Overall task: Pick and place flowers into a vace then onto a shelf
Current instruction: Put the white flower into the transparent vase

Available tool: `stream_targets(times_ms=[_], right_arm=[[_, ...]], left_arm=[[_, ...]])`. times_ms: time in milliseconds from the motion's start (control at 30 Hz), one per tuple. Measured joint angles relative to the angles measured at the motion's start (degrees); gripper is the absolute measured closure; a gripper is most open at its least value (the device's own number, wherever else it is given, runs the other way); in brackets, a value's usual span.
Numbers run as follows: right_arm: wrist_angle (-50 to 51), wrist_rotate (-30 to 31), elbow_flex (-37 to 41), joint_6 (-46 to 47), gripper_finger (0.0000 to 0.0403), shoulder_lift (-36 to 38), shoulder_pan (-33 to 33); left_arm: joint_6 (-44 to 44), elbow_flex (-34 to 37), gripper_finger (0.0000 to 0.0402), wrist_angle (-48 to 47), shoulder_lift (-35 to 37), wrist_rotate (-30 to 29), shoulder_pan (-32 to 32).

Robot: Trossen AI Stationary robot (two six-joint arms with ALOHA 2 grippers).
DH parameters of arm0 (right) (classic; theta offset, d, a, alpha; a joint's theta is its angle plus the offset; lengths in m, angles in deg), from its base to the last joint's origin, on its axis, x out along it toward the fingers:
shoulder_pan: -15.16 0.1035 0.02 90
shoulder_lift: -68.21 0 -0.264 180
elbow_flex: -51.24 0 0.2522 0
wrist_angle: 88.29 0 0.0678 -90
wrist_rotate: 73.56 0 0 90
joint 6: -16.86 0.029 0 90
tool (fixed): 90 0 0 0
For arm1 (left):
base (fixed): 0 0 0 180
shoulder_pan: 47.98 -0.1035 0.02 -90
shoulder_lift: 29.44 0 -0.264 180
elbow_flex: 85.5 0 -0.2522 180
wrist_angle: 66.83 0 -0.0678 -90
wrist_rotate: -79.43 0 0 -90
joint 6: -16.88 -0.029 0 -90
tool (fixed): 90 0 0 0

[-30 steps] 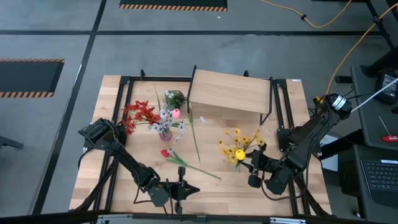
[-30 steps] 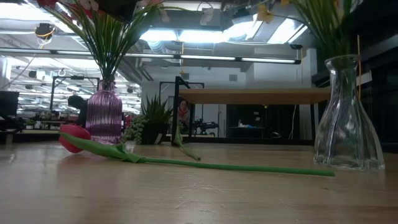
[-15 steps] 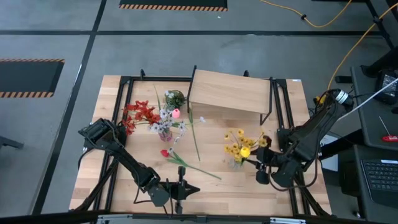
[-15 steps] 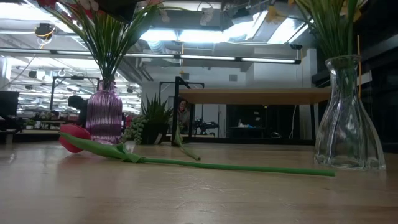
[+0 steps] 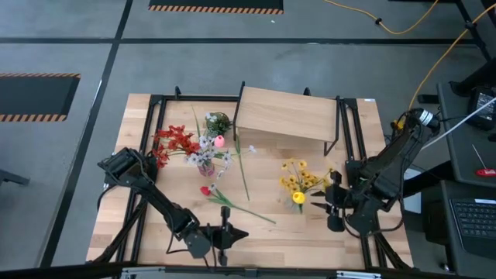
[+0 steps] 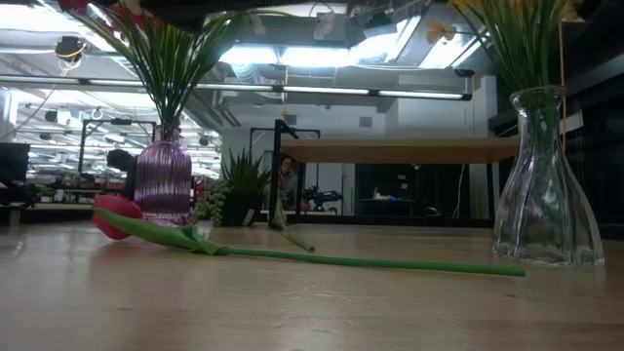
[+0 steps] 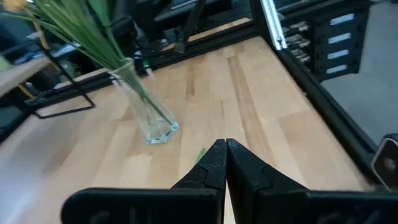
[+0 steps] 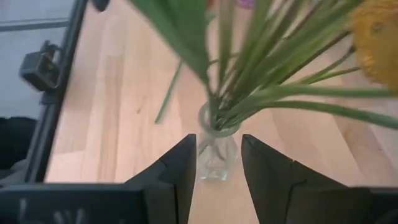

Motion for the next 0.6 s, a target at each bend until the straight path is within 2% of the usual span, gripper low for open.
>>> stream_targets(times_ms=[133,300,467,600], right_arm=[[-0.28,0.99,-1.93,0.27,0.0272,-0.02,3.26],[-0.31,10.09,-2.71,-1.35,0.0282,-0.07,8.07],[-0.1,18.55,-2.71,1.61,0.0308,-2.07,11.49],[-0.13,20.87,-2.71,3.23,0.0329,-5.51,12.2]], left_arm=[[1.46,0.0,0.04,0.1,0.0,-4.6,1.03],[8.4,0.0,0.0399,0.1,0.0,-7.16,1.18],[18.24,-0.02,0.0399,-3.38,0.0,-11.66,-0.22],[26.11,-0.02,0.04,-7.09,0.0,-10.17,-2.18]])
